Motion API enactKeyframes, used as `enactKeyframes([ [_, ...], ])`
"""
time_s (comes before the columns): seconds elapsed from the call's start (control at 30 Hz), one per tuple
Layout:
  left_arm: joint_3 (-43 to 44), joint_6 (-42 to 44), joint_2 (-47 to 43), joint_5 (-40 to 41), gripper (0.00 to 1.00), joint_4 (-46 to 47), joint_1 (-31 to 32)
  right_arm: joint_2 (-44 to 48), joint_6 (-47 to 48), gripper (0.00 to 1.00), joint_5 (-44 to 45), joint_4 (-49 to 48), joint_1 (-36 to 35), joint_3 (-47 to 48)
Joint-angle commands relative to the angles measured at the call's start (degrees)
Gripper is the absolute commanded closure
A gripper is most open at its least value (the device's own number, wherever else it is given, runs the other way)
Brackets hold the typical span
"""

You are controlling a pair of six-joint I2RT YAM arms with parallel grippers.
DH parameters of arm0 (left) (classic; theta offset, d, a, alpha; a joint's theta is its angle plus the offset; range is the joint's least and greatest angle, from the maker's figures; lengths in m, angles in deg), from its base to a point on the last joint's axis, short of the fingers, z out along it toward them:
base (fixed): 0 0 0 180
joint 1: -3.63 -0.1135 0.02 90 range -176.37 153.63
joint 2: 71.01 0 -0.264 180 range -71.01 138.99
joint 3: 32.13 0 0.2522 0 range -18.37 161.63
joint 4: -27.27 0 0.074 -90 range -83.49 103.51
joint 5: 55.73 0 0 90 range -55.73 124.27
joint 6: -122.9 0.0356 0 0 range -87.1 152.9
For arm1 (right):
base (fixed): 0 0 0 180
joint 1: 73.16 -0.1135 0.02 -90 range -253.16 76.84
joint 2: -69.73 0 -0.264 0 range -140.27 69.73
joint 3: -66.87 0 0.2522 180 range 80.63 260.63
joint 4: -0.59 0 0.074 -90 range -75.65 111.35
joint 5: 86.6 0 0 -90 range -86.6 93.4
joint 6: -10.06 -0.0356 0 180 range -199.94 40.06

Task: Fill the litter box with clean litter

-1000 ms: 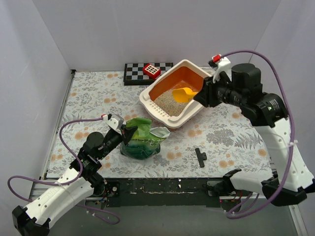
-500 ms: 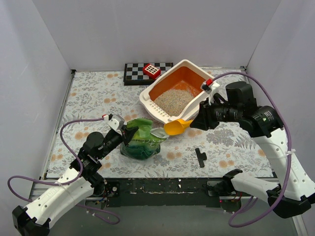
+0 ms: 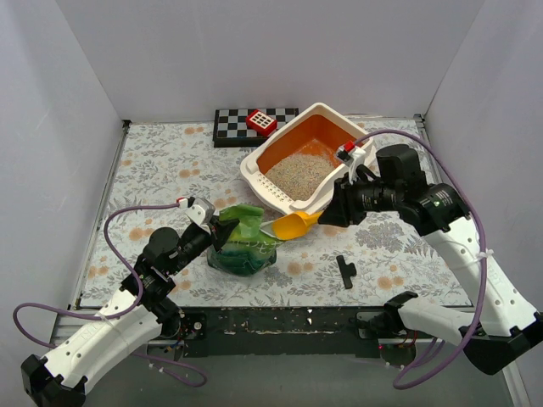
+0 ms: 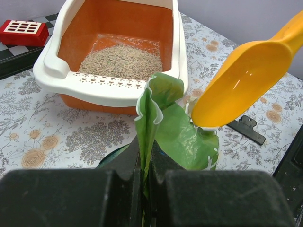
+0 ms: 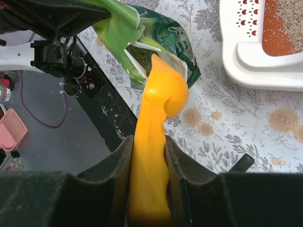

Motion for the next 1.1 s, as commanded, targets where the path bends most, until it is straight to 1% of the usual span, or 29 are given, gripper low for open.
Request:
enactKeyframes([
  [0.0,0.8,0.8,0.5,-1.9,1.0,-1.7,-0.2,-2.0,-0.8,0.99,-2.5,-6.3,-1.2,-0.8],
  [0.33,0.7,1.0,0.6,-3.4,1.0,-1.7,-0.2,-8.6,-1.0,0.99,-2.4,-8.8,-6.2,-0.7],
  [0.43,0.7,1.0,0.6,-3.5,1.0,-1.7,-0.2,-12.4,-1.9,0.99,-1.5,-9.2,-8.7,0.3],
  [0.67,0.7,1.1,-0.1,-3.4,1.0,-1.7,-0.1,-24.1,-5.7,0.99,4.3,-7.1,-14.0,2.9],
  [0.77,1.0,1.0,-0.4,-3.0,1.0,-1.8,-0.2,-29.5,-8.3,0.99,5.8,-9.1,-15.1,1.6],
  [0.83,1.0,0.9,-0.6,-2.8,1.0,-1.7,-0.2,-31.7,-11.1,0.99,4.8,-13.5,-15.2,-1.7],
  [0.93,0.9,1.0,-1.1,-2.4,1.0,-1.7,-0.2,-33.6,-16.3,0.99,-1.1,-25.1,-15.2,-8.2],
  [0.97,1.0,1.0,-1.3,-2.3,1.0,-1.7,-0.1,-33.8,-18.8,0.99,-4.5,-29.8,-15.3,-10.7],
  [1.07,0.8,1.4,-1.8,-2.3,1.0,-1.7,-0.1,-34.1,-28.1,0.99,-12.6,-48.1,-15.3,-19.0],
])
